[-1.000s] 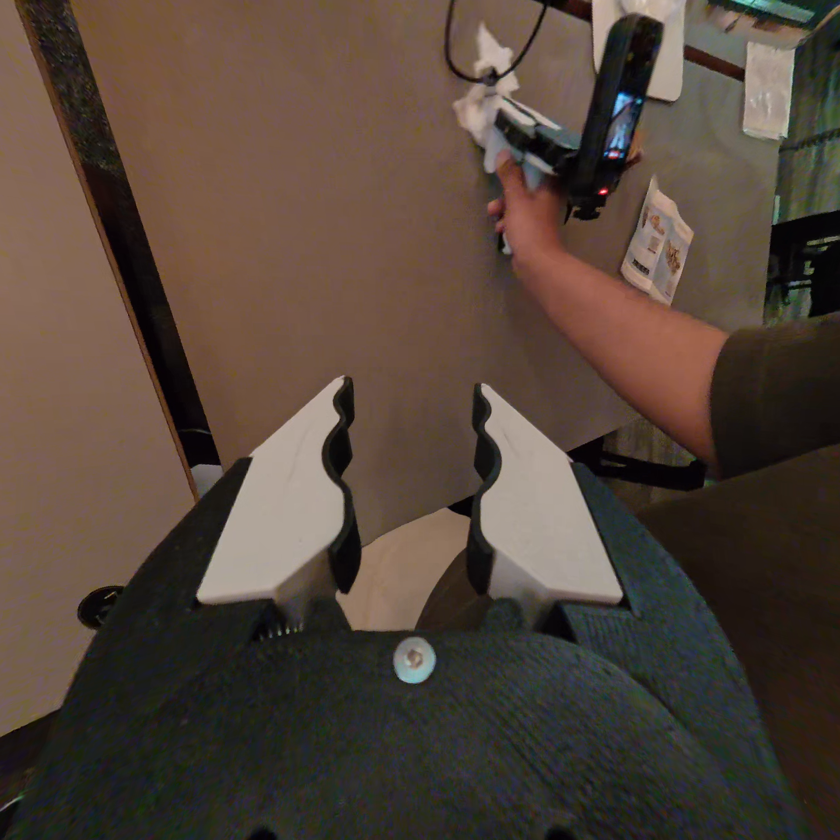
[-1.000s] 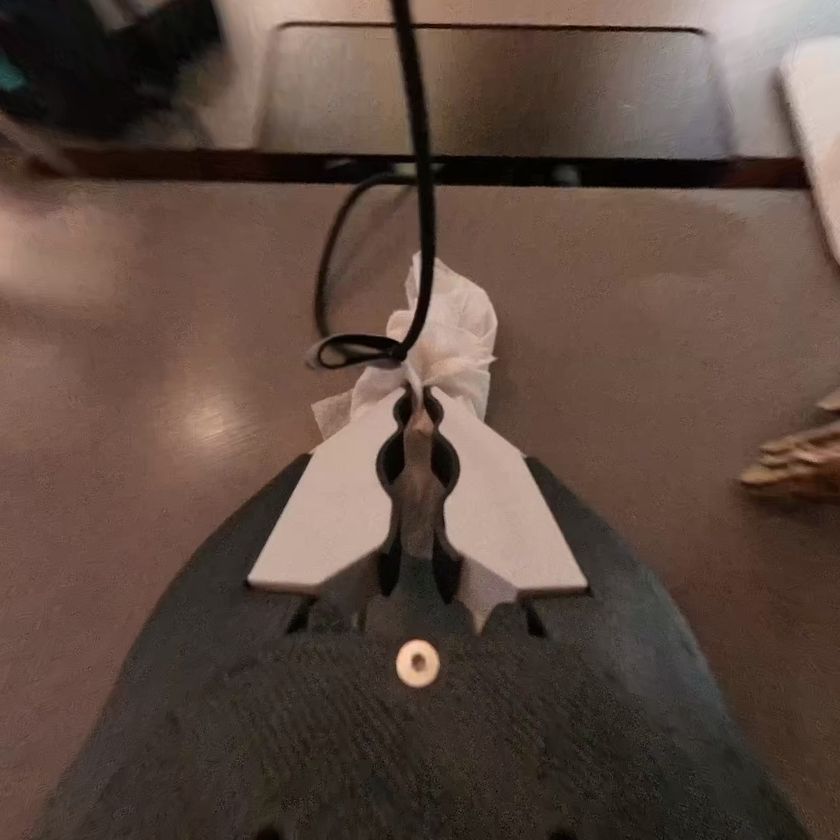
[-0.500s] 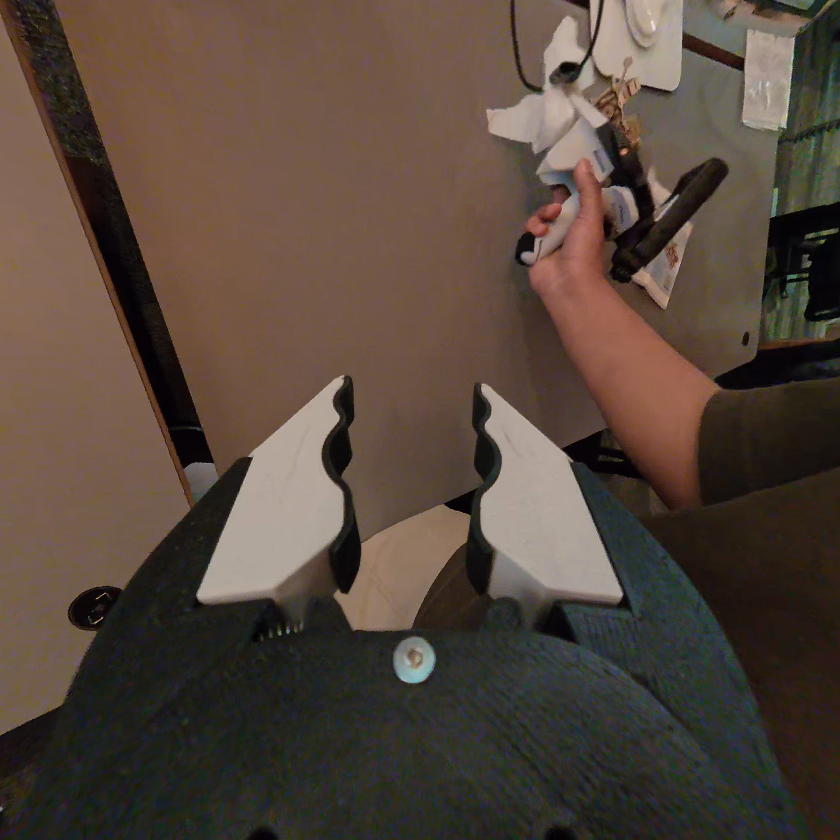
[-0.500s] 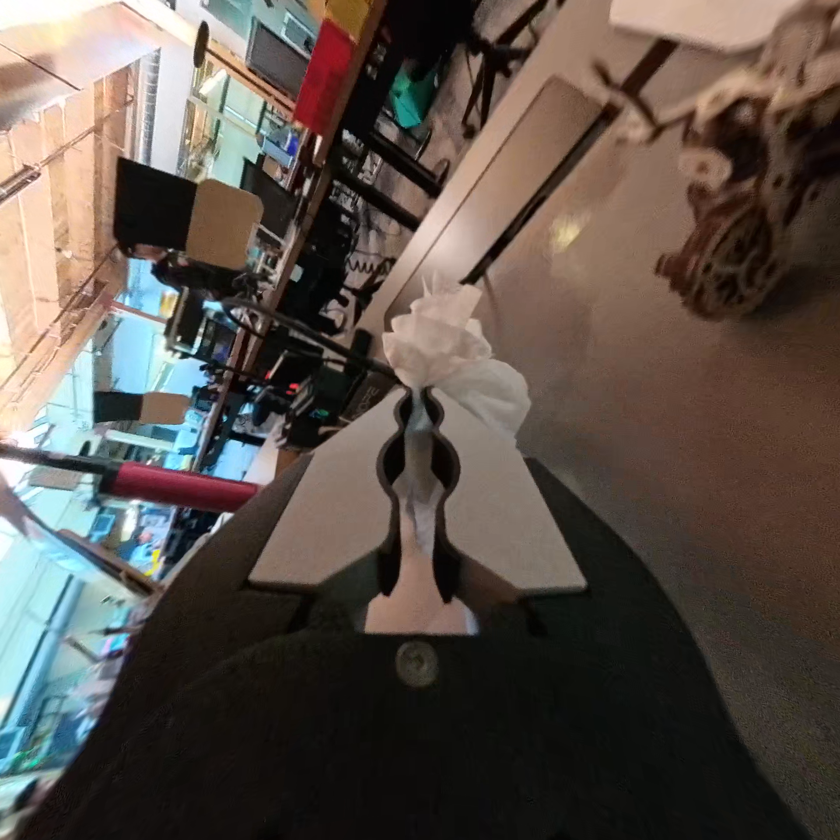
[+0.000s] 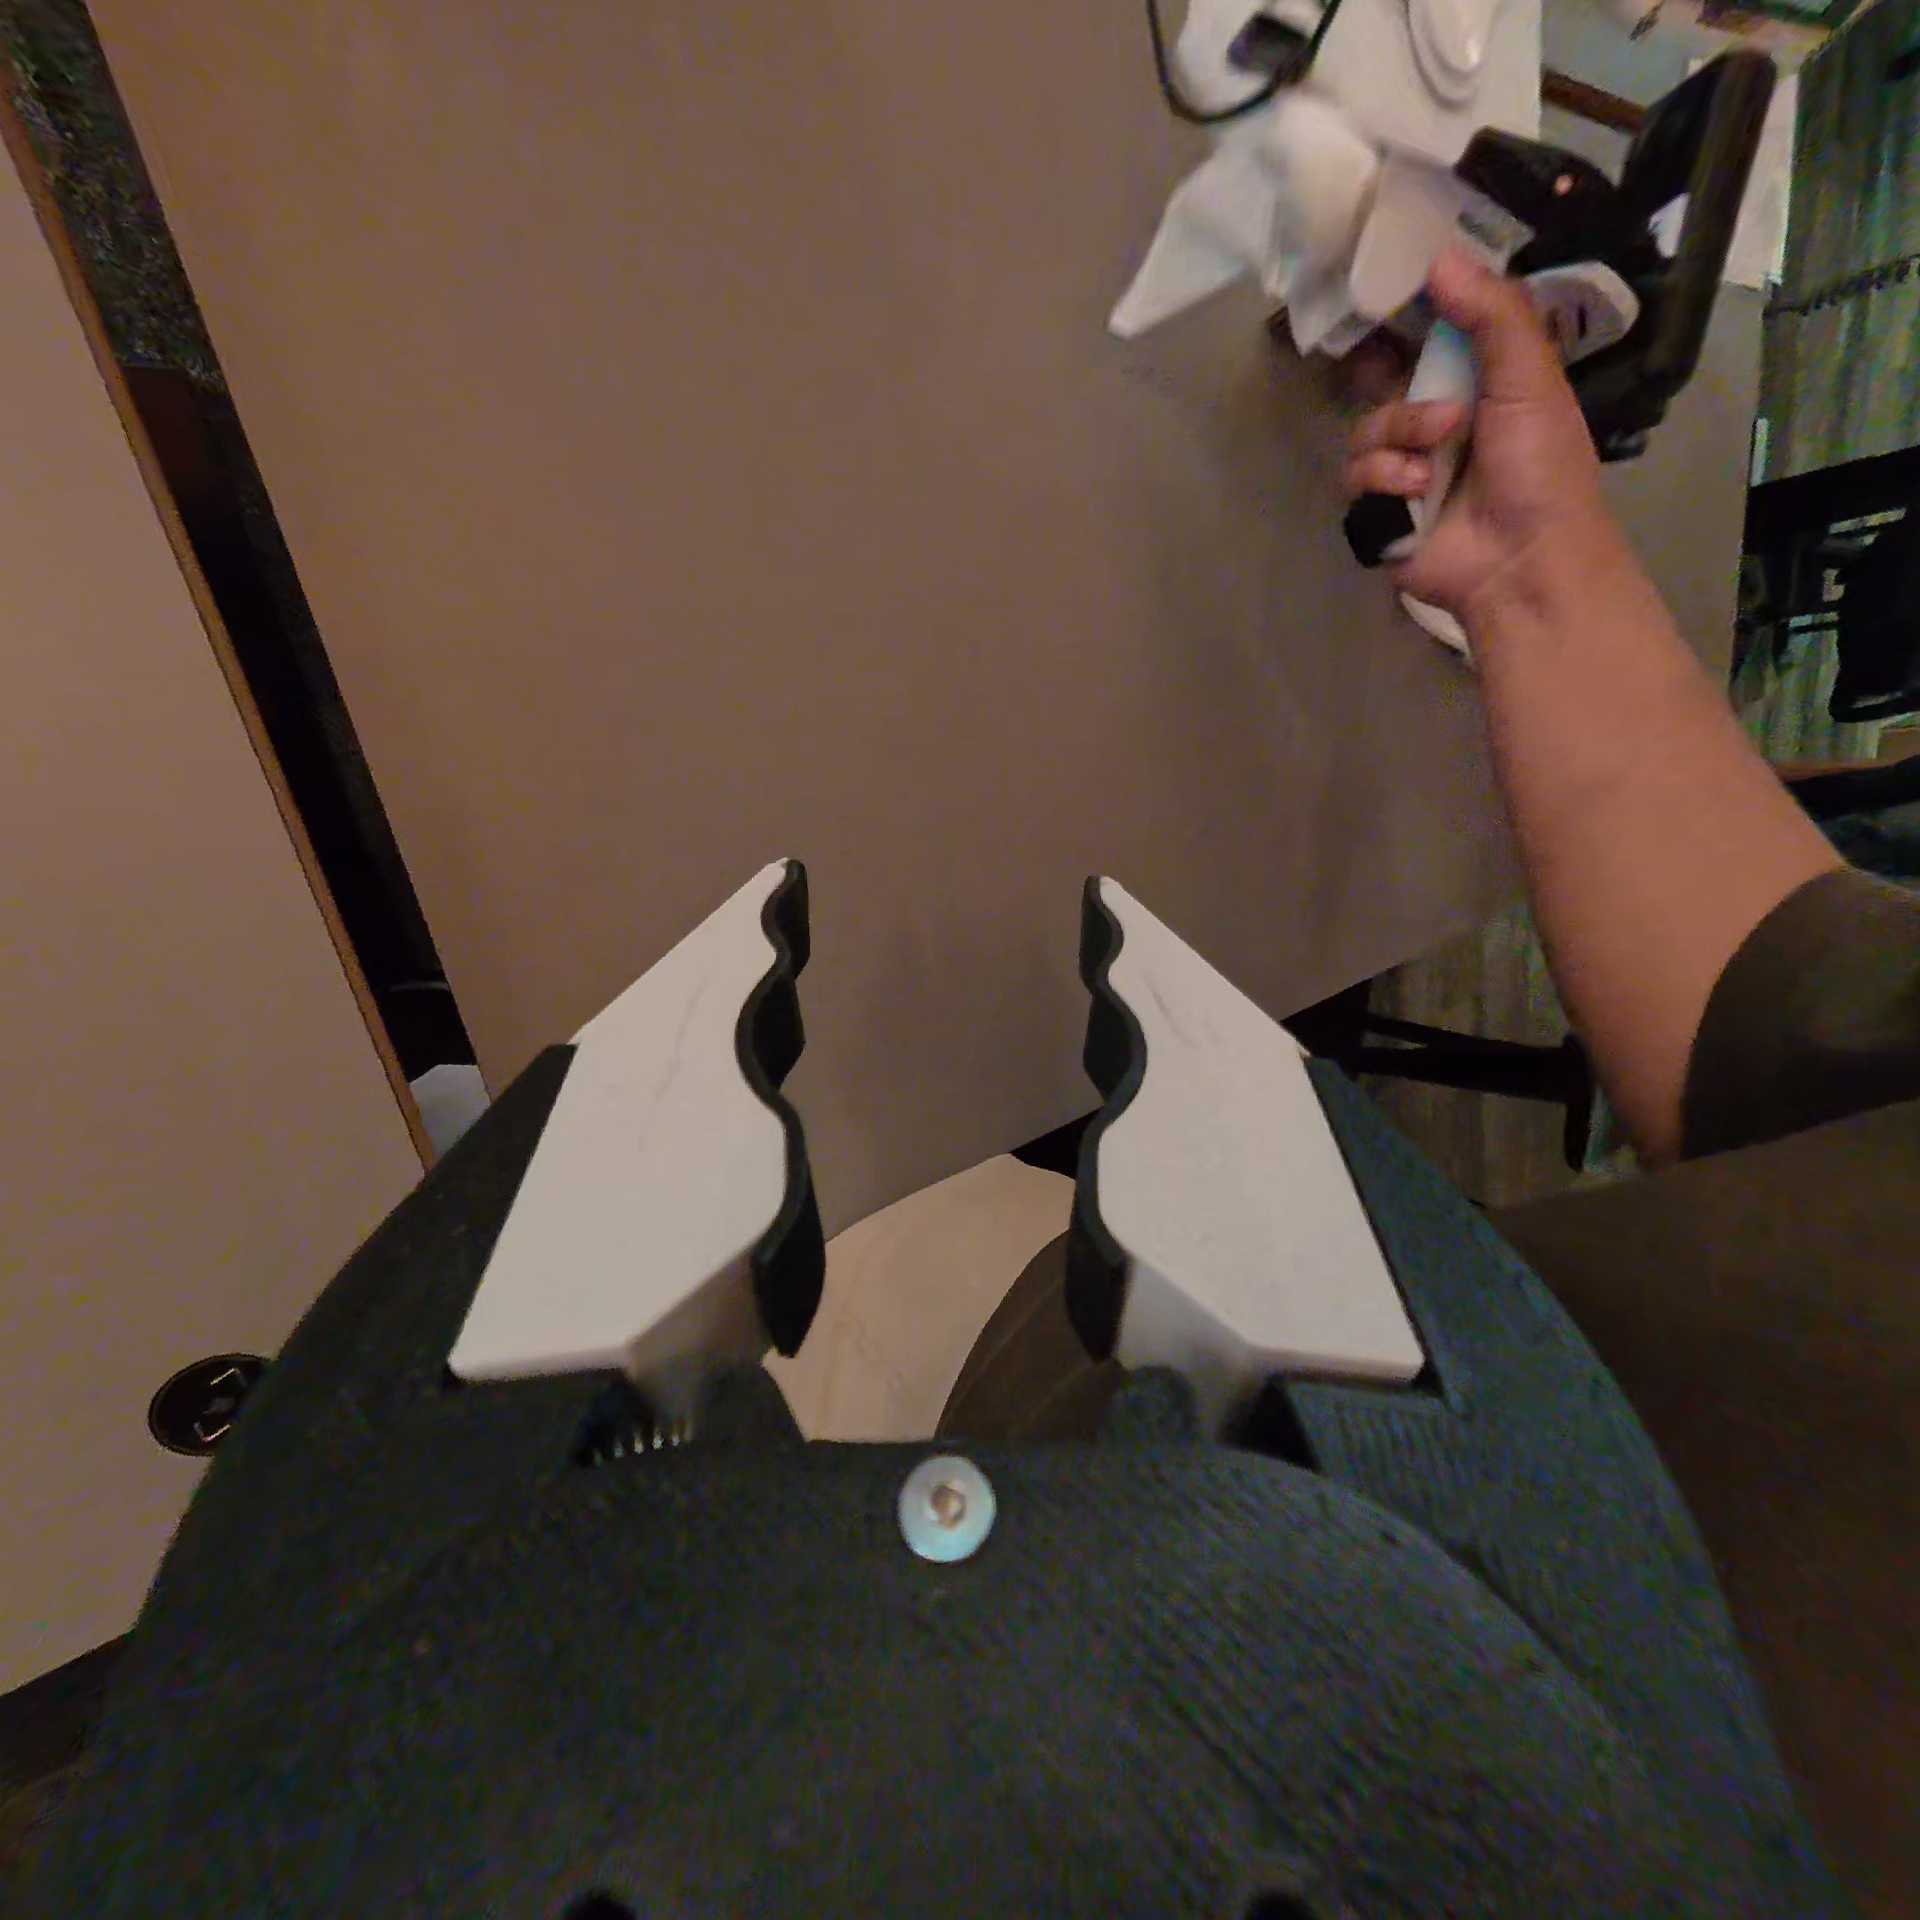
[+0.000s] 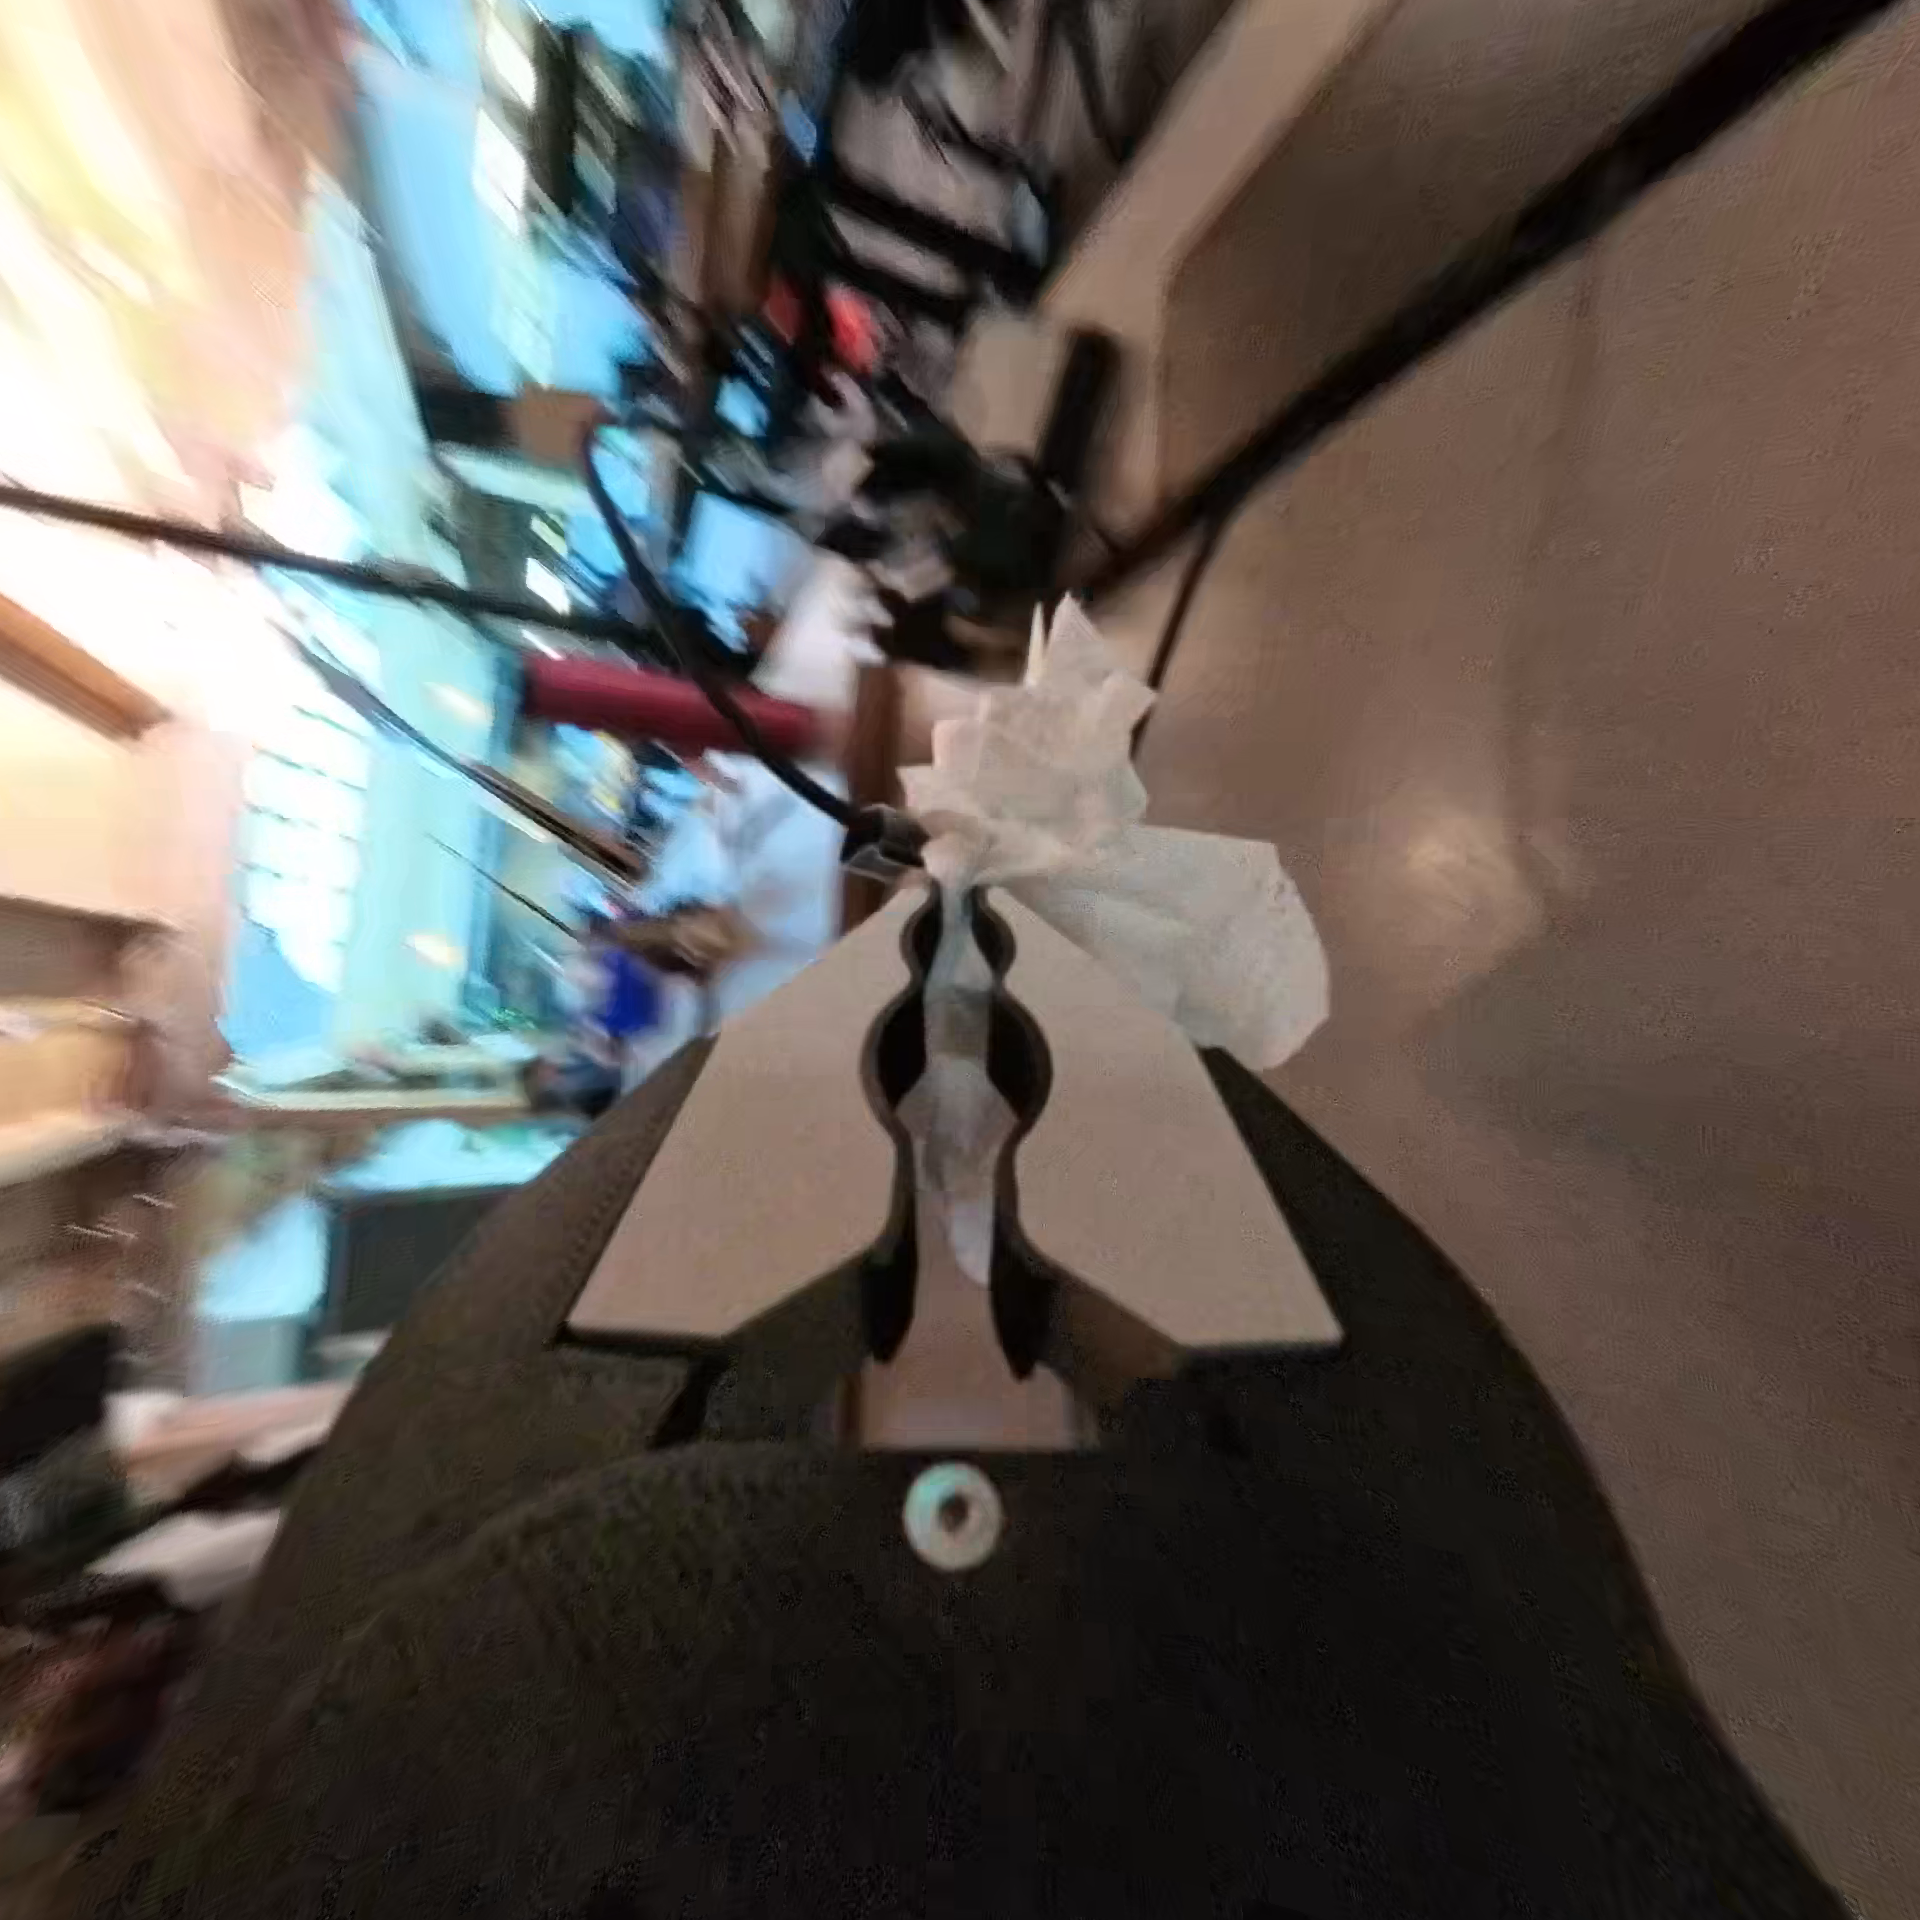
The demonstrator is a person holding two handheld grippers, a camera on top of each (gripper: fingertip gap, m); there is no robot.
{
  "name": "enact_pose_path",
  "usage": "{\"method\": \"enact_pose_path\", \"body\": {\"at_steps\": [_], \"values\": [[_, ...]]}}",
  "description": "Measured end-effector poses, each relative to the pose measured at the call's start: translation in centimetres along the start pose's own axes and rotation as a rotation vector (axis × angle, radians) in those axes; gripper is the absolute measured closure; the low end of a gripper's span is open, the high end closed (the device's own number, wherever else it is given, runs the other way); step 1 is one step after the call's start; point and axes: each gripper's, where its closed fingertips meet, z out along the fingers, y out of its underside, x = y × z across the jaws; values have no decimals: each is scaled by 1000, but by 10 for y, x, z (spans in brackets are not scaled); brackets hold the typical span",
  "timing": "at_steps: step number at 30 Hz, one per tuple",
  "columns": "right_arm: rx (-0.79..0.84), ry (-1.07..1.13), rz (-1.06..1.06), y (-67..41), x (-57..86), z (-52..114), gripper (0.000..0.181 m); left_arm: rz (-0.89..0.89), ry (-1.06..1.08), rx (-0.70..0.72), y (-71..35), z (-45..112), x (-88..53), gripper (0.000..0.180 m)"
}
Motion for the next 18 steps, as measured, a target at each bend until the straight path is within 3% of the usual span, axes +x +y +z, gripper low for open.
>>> {"method": "enact_pose_path", "body": {"at_steps": [4, 7, 10, 12, 14, 18], "values": [[-290, 455, -318, 28, 46, -29, 178, -2, 0, 2, -2, 1, -1, 132], [-342, 827, -621, 11, 71, -64, 178, 7, 11, -3, -3, 4, 3, 132], [-121, 866, -561, -7, 63, -73, 179, 29, 19, -11, -3, 6, 8, 132], [154, 712, -401, -23, 43, -75, 179, 37, 19, -12, -4, 6, 10, 132], [351, 611, -385, -40, 19, -84, 179, 42, 14, -14, -4, 6, 9, 132], [347, 596, -583, -44, -12, -74, 179, 39, 11, -16, -2, 6, 7, 132]]}}
